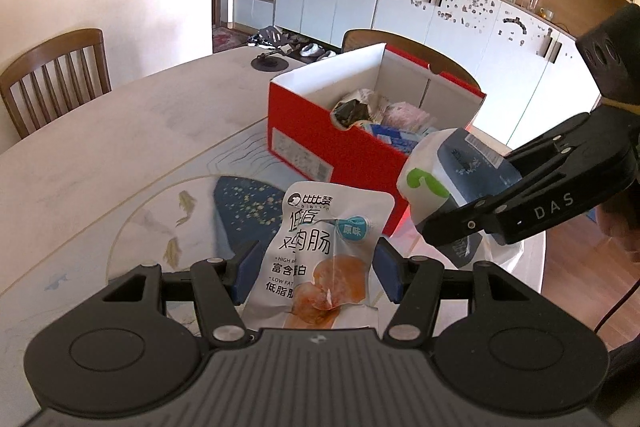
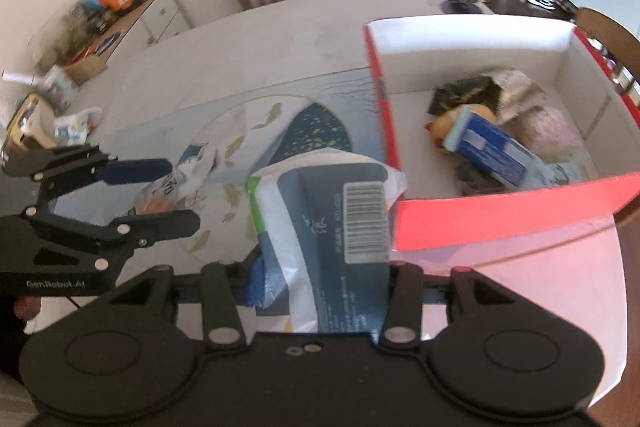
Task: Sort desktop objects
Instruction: 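Lift and carry the wipes pack and printed pouch over the shoebox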
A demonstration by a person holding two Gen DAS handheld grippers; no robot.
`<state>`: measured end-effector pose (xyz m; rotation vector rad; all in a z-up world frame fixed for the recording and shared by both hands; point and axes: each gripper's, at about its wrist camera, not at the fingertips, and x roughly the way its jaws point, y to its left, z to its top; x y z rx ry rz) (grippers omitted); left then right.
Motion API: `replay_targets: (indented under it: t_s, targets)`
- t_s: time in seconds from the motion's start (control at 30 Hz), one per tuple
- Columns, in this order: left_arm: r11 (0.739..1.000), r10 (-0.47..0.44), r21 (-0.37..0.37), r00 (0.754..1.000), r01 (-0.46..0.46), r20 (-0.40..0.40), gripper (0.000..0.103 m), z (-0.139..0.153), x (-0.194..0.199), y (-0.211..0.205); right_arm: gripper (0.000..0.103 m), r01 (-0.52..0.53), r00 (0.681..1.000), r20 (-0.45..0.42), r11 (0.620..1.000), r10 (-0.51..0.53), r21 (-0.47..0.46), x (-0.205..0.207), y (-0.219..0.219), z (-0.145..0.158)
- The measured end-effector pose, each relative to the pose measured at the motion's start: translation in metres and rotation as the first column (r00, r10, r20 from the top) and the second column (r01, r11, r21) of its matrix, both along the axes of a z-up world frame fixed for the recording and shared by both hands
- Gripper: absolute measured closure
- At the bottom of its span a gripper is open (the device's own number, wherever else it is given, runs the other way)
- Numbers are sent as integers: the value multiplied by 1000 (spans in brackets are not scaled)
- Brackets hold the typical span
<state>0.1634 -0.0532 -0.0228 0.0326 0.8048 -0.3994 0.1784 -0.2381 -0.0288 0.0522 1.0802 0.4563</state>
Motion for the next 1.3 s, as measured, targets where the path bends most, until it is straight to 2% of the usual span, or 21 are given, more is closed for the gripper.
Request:
replay_targets:
  t_s: [0.73, 1.0, 1.3]
  targets:
    - [999, 7, -50, 999, -9, -41, 44, 24, 40, -69, 58, 191, 981, 6, 980, -192, 56, 20, -90, 20]
    - [1000, 19, 2, 998, -19, -56, 44, 30, 68, -101, 58, 218, 975, -34, 976, -218, 3, 43, -114, 13]
    - [999, 43, 22, 996, -42, -73, 44, 38, 98, -124, 58, 231, 973, -30, 973, -231, -8, 68, -138, 14]
